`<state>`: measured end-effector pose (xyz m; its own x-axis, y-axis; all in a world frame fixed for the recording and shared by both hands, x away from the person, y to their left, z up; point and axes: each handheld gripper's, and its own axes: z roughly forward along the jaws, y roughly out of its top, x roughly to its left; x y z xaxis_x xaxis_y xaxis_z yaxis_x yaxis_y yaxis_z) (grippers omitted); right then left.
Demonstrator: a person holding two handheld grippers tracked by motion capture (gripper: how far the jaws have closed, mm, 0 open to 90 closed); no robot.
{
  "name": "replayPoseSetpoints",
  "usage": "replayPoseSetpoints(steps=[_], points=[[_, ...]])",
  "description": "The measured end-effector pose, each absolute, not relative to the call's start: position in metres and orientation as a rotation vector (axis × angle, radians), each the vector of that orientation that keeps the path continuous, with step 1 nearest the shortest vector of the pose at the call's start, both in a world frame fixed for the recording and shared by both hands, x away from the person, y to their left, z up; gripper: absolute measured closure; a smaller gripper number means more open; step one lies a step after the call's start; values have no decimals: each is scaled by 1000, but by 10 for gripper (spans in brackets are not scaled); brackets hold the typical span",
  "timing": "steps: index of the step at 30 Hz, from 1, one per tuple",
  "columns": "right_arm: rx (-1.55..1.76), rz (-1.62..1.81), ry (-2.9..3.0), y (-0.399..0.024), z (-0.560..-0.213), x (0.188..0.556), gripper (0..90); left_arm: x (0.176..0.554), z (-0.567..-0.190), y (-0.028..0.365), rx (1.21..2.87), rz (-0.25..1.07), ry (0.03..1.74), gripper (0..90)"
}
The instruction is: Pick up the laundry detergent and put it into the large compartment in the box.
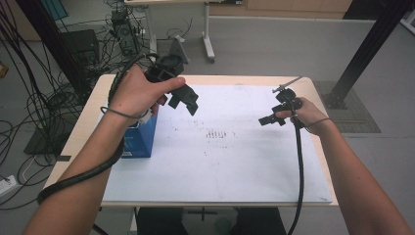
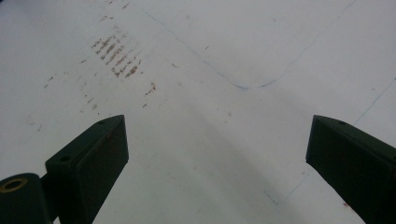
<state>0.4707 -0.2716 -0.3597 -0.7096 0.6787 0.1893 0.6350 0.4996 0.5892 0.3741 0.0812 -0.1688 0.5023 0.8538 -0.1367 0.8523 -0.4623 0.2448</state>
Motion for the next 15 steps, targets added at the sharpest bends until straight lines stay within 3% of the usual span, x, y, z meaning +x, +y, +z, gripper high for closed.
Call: replayPoseSetpoints(steps=[15], points=[[1168,1011,2667,-269,-361,470,52,380,-217,59,2523,-58,1430,68]])
